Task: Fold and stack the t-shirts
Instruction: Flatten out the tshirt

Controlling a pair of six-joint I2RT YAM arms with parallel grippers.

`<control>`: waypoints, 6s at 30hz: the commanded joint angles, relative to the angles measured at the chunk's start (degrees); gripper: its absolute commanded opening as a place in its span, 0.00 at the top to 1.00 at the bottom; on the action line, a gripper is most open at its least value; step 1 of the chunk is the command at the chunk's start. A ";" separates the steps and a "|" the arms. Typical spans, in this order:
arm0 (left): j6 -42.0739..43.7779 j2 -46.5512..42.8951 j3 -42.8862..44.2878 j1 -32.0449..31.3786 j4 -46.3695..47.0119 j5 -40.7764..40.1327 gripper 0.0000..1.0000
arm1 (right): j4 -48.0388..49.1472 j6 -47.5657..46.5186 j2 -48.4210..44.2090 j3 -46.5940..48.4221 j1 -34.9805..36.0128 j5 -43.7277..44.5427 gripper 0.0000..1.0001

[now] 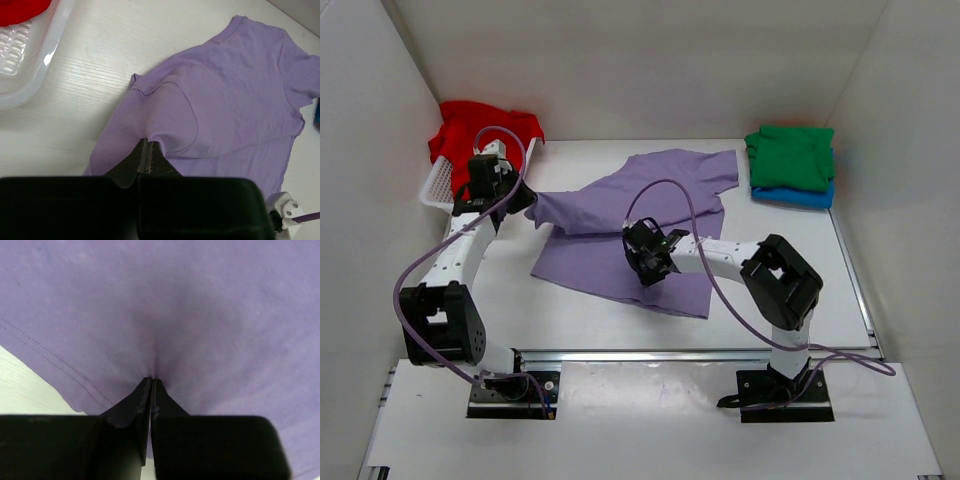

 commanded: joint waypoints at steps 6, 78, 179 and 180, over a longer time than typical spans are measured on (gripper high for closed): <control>-0.49 -8.07 -0.44 1.85 -1.45 3.38 1.00 | -13.78 -1.87 -15.88 -13.53 -14.93 6.95 1.00; -8.30 39.44 69.39 -3.43 -5.82 1.95 0.43 | 7.86 -12.15 -15.68 18.57 -52.31 -22.33 0.44; -21.15 -33.91 -46.66 -16.08 -1.02 6.72 0.42 | -9.03 -13.13 -30.40 -23.56 -45.54 -12.38 0.95; -21.58 -33.48 -46.75 -16.26 0.73 6.72 0.47 | -8.77 -13.48 -30.31 -23.39 -45.45 -12.38 0.94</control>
